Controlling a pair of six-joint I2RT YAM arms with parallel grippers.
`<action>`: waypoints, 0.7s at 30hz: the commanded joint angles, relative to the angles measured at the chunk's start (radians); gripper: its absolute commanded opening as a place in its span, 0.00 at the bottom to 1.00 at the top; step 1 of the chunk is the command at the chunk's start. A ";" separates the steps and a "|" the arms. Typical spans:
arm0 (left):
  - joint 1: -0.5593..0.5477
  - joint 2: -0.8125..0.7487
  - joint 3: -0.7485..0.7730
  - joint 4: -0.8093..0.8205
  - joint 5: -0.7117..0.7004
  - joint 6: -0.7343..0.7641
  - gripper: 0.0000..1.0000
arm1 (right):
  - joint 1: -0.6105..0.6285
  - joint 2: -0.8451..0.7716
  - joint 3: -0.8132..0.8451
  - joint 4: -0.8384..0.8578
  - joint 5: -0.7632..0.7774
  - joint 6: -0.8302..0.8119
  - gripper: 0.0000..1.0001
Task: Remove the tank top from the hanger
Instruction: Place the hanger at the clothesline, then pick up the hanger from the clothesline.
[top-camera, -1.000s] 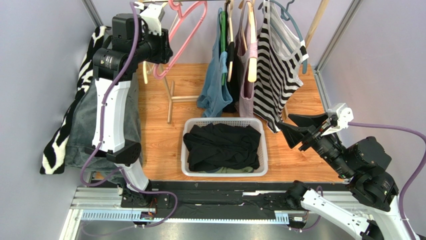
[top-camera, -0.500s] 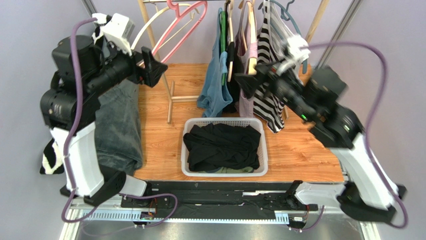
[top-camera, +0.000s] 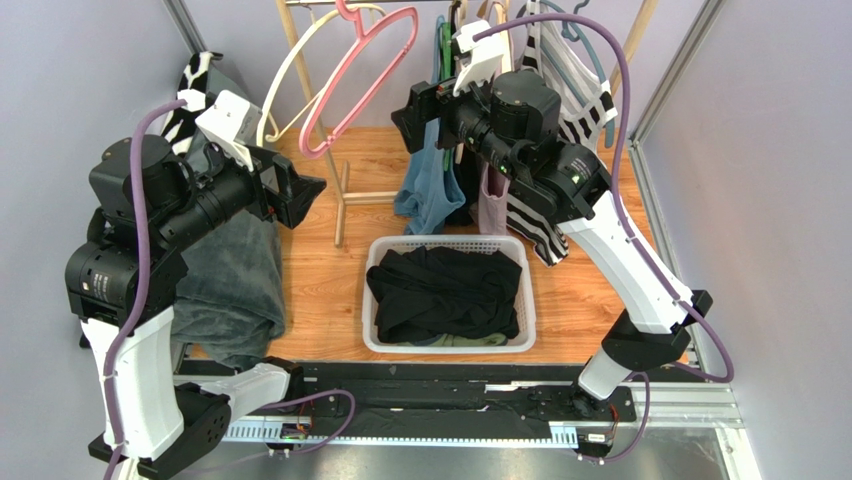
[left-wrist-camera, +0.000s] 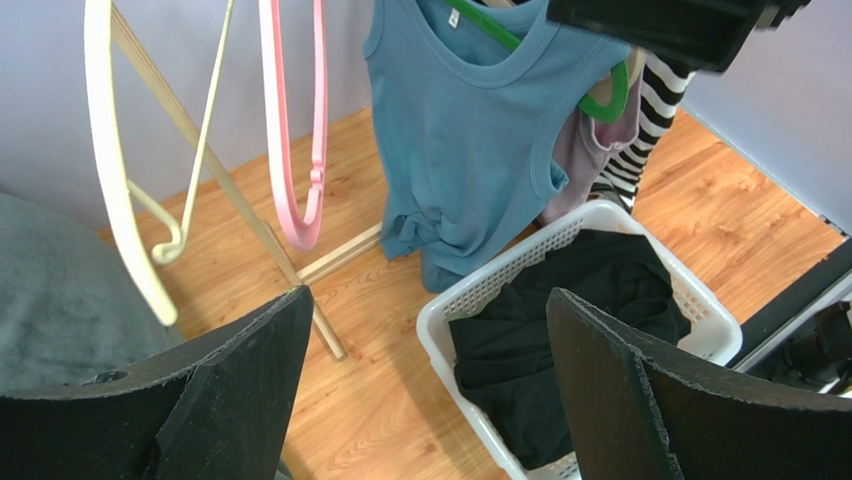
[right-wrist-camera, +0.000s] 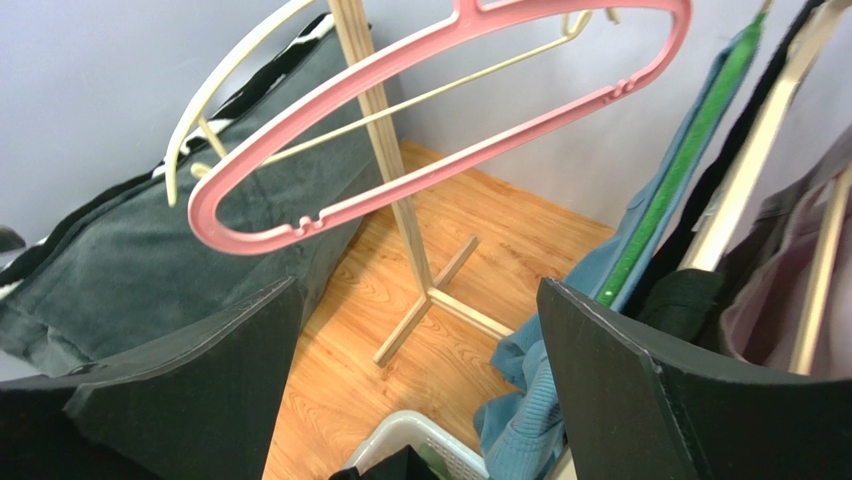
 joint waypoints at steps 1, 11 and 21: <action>0.004 -0.037 -0.051 0.055 -0.004 0.016 0.95 | 0.004 -0.046 0.021 0.017 0.065 0.008 0.93; 0.004 -0.061 -0.100 0.073 -0.013 0.003 0.95 | -0.020 -0.110 -0.094 0.028 0.068 0.000 0.95; 0.004 -0.069 -0.114 0.079 -0.007 0.003 0.95 | -0.046 -0.098 -0.080 0.036 -0.014 0.034 0.95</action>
